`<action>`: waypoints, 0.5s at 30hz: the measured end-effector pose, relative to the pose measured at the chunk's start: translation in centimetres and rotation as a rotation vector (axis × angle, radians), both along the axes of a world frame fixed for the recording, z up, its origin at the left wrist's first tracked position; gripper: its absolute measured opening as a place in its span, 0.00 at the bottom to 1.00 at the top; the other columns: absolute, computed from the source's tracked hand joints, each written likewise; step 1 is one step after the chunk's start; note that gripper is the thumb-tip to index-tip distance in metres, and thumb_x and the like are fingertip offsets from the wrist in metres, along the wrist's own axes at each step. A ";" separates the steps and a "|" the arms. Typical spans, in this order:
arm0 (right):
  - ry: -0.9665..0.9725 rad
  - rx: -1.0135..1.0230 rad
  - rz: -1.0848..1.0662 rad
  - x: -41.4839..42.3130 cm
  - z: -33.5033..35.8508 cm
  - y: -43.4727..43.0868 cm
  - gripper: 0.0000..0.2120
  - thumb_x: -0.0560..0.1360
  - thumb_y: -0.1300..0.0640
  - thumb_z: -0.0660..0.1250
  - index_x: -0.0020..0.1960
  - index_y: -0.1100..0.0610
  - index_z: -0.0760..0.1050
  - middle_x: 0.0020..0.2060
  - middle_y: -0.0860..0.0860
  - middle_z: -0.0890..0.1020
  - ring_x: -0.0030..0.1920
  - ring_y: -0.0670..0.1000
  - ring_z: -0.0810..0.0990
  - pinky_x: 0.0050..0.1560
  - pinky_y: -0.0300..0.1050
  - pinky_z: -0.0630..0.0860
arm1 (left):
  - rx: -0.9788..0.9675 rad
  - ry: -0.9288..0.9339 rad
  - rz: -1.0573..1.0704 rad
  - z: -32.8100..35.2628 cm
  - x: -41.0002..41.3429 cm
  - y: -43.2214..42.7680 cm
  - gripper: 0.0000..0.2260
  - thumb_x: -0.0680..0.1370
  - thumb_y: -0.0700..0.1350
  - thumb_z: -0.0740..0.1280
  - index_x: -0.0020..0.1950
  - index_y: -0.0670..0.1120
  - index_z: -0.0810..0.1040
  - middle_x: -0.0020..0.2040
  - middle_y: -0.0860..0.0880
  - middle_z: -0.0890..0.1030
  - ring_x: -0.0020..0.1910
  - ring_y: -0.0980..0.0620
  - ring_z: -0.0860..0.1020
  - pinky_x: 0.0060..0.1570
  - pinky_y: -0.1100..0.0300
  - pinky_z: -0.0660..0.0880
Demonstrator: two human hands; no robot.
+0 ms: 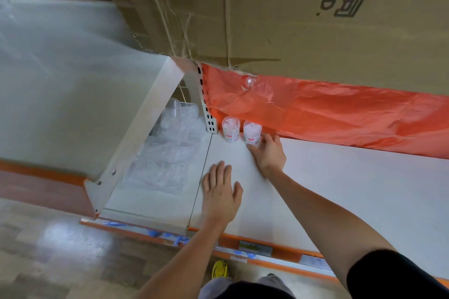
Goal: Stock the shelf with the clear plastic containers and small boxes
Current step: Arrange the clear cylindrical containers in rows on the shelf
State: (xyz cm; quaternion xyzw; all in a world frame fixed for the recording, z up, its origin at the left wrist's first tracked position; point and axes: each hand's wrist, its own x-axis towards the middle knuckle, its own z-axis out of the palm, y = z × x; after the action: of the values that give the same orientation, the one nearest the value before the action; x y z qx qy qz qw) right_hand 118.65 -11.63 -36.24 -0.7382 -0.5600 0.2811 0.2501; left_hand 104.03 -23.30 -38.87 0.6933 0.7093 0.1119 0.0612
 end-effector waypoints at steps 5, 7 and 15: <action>-0.037 0.011 0.009 -0.3 -0.4 0.0 0.24 0.72 0.38 0.69 0.65 0.46 0.73 0.58 0.50 0.73 0.60 0.53 0.74 0.52 0.48 0.73 | 0.010 -0.004 0.005 0.0 0.0 0.0 0.23 0.79 0.54 0.55 0.71 0.46 0.70 0.73 0.46 0.69 0.74 0.44 0.64 0.72 0.46 0.61; -0.047 0.006 0.008 -0.4 -0.4 0.0 0.24 0.73 0.38 0.69 0.65 0.46 0.73 0.58 0.50 0.72 0.61 0.54 0.73 0.52 0.48 0.73 | 0.009 -0.002 0.005 -0.1 0.0 0.0 0.23 0.79 0.54 0.55 0.71 0.46 0.70 0.73 0.46 0.69 0.74 0.44 0.63 0.72 0.46 0.61; -0.079 -0.001 0.023 -0.5 -0.5 0.2 0.24 0.74 0.38 0.68 0.66 0.46 0.72 0.59 0.51 0.72 0.62 0.55 0.72 0.53 0.49 0.74 | -0.006 0.006 0.003 0.0 -0.1 0.0 0.23 0.79 0.54 0.54 0.71 0.46 0.69 0.73 0.46 0.69 0.74 0.45 0.63 0.71 0.46 0.61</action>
State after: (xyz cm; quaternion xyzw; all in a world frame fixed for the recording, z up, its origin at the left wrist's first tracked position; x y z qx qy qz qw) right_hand 118.11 -11.47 -36.75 -0.7423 -0.5777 0.2547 0.2243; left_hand 103.95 -23.28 -38.91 0.6924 0.7108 0.1076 0.0611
